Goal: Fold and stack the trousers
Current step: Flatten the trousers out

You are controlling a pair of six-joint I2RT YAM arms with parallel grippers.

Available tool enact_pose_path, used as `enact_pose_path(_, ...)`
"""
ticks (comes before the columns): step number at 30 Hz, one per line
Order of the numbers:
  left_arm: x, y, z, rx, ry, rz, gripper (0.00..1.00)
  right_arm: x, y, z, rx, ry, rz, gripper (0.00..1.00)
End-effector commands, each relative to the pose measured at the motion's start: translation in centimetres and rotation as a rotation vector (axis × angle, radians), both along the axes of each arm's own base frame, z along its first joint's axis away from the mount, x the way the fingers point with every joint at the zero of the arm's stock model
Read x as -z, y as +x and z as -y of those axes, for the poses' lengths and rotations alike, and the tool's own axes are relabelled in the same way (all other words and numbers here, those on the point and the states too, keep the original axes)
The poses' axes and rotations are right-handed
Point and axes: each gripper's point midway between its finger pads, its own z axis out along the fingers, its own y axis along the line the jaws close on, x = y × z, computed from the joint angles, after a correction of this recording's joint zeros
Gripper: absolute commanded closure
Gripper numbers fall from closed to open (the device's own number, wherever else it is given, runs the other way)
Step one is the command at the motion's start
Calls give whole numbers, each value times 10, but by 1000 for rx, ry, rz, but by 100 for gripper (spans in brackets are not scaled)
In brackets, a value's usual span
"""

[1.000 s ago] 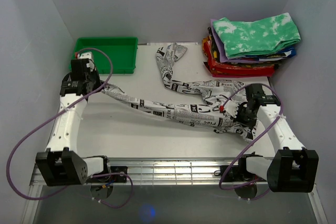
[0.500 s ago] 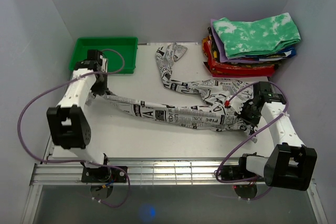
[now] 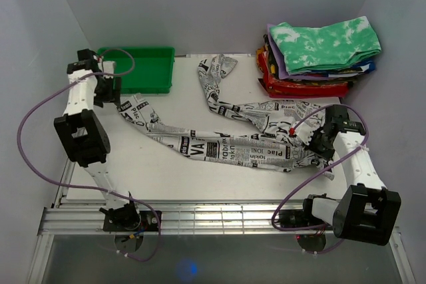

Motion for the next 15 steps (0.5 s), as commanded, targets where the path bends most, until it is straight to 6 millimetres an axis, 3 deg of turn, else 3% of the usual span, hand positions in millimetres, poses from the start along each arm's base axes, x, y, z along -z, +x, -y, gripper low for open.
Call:
enact_pose_path(1,-24,16,-21,35,-22,182,22,-3,-1,12,-194,-108,13,92)
enact_pose_path(2,-21,17,-27,13,-22,186,23,-3,-1,13,-192,-109,12,92)
enact_pose_path(3,-6,28,-45,-102,-98,189,25,-5,1,13,-183,-108,20,92)
enact_pose_path(4,8,33,-49,-163,-181,185,27,-6,0,12,-181,-107,25,92)
enact_pose_path(6,23,48,-42,-202,-315,228,31,-5,-5,12,-184,-108,22,92)
enact_pose_path(7,27,46,-38,-210,-340,216,31,-5,-5,12,-187,-111,25,92)
enact_pose_path(15,63,69,-47,-341,-361,232,35,-5,-8,12,-192,-116,28,92)
